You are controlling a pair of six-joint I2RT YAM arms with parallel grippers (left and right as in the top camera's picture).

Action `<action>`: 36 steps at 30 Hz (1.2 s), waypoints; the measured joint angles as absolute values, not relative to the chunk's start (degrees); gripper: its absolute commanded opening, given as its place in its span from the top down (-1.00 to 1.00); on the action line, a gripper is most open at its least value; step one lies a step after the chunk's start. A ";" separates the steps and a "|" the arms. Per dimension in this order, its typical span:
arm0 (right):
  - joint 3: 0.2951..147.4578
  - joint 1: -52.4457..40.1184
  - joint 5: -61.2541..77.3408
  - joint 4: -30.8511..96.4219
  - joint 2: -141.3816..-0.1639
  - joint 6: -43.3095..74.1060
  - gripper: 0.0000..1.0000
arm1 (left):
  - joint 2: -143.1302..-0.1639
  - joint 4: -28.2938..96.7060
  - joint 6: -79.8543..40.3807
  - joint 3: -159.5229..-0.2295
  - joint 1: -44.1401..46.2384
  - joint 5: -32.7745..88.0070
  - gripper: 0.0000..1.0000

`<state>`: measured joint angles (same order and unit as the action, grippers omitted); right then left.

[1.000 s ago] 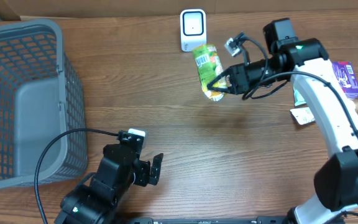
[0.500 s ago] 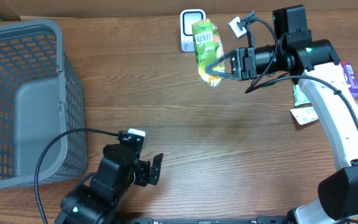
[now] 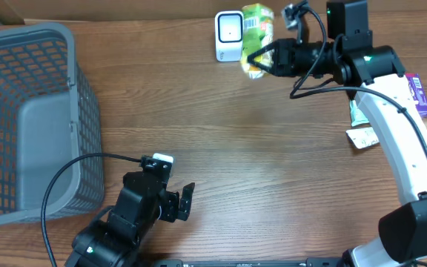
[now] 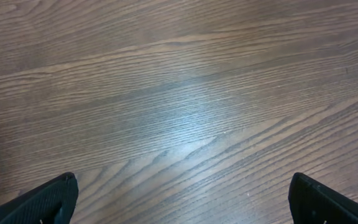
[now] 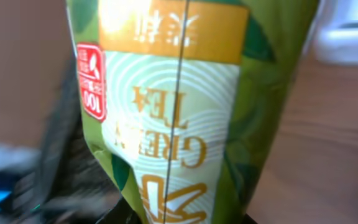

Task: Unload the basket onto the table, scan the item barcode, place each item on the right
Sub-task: 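Hold the juice box's label in front of the white scanner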

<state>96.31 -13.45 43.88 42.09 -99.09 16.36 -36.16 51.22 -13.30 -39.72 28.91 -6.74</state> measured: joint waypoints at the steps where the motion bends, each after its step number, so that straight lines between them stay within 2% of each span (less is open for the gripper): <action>1: 96.82 -14.61 37.76 42.19 -99.09 15.90 0.69 | -36.16 51.24 -13.30 -39.72 28.91 -6.72 -0.99; 8: 97.51 -26.85 0.62 39.16 -99.31 8.21 0.68 | -36.16 51.24 -13.30 -39.72 28.91 -6.74 -0.99; 15: 98.35 -34.37 -24.08 26.02 -103.81 -5.91 0.74 | -36.16 51.24 -13.30 -39.72 28.91 -6.74 -0.99; 24: 98.48 -33.32 -35.07 9.02 -117.25 -32.18 0.78 | -36.16 51.27 -13.30 -39.72 28.91 -6.74 -0.99; 27: 98.48 -32.51 -36.86 4.67 -121.30 -40.86 0.93 | -36.16 51.24 -13.30 -39.72 28.91 -6.74 -0.99; 31: 98.48 -30.89 -38.06 -0.16 -125.43 -52.29 0.92 | -36.16 51.24 -13.30 -39.72 28.91 -6.72 -0.99; 36: 98.48 -28.58 -38.48 -9.06 -129.56 -59.00 0.92 | -36.16 51.22 -13.28 -39.72 28.91 -6.72 -0.99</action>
